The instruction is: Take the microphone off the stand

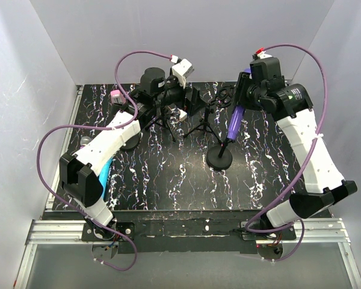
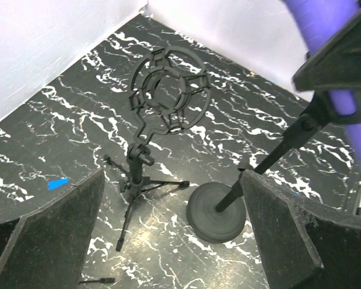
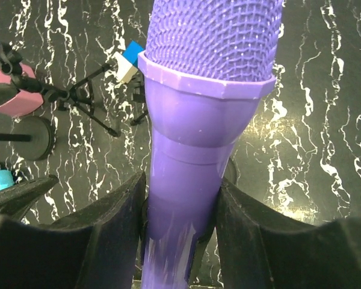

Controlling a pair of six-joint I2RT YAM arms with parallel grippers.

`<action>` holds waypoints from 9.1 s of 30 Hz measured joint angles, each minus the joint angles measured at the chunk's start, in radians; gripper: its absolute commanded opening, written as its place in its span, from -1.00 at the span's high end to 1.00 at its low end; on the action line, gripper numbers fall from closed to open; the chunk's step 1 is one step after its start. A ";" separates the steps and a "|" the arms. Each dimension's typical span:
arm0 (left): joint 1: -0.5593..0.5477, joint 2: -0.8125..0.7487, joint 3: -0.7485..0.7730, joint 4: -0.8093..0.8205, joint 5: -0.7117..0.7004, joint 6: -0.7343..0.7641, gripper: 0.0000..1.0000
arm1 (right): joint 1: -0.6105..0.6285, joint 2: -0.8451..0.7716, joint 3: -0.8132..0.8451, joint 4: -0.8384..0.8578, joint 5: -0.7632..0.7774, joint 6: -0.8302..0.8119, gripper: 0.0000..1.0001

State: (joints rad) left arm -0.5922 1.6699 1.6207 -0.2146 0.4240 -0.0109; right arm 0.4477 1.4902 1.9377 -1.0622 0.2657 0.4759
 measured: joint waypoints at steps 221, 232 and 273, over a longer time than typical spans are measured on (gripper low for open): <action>0.066 0.226 0.575 -0.483 0.245 -0.036 1.00 | 0.270 -0.004 -0.895 1.534 -0.385 -0.564 0.97; 0.064 0.240 0.888 -0.613 0.178 0.214 1.00 | 0.258 -0.014 -0.885 1.485 -0.240 -0.477 0.97; 0.271 -0.612 -0.743 -0.496 -0.608 -0.008 1.00 | 0.219 -0.314 -0.787 0.865 -0.410 -0.760 -0.54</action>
State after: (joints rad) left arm -0.3210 1.0576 0.8776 -0.7101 -0.1837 -0.0189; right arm 0.6666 1.1767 1.1511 -0.1974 -0.1448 -0.2836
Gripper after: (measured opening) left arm 0.395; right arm 0.773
